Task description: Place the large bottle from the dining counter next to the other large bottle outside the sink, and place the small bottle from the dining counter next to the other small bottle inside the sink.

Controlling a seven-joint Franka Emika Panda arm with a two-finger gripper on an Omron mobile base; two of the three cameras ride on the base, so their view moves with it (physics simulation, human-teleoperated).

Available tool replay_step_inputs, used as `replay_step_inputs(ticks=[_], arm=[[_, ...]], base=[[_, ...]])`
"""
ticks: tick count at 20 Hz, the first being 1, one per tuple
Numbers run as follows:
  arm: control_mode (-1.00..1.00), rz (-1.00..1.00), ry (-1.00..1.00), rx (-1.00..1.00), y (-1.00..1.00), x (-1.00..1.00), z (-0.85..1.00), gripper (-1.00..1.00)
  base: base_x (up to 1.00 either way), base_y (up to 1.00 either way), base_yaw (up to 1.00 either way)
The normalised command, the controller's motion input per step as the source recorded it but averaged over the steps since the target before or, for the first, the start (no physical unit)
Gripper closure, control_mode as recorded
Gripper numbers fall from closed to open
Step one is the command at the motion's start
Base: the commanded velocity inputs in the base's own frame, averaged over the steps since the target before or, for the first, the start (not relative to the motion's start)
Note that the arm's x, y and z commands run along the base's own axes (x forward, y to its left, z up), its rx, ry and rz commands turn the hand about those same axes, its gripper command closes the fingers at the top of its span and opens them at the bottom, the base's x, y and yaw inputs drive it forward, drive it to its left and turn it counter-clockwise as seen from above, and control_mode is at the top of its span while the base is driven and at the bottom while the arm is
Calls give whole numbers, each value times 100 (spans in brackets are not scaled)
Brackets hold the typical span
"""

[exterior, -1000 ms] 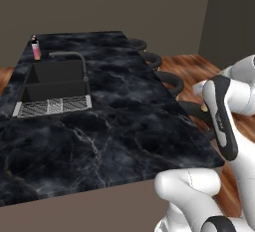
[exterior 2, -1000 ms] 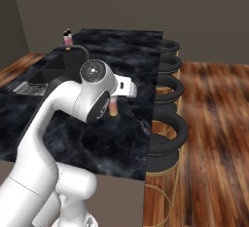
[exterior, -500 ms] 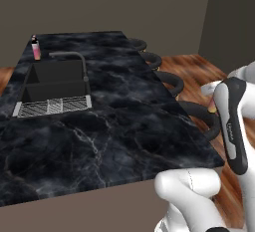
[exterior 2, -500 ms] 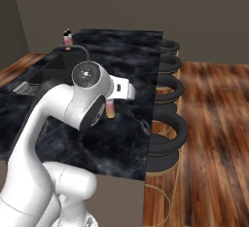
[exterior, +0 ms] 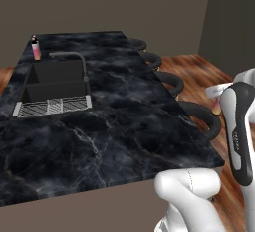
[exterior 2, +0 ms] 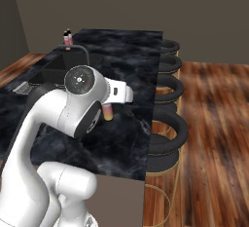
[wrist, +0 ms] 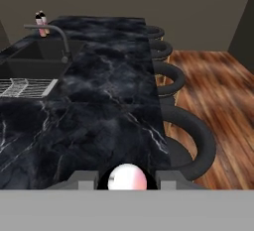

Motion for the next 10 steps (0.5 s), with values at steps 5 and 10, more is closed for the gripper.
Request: replay_step_inputs(ticks=[5,10], arm=[[100,0,0,0,0,0,0,100],[100,0,0,0,0,0,0,100]], base=[[4,0,0],[-2,0,0]])
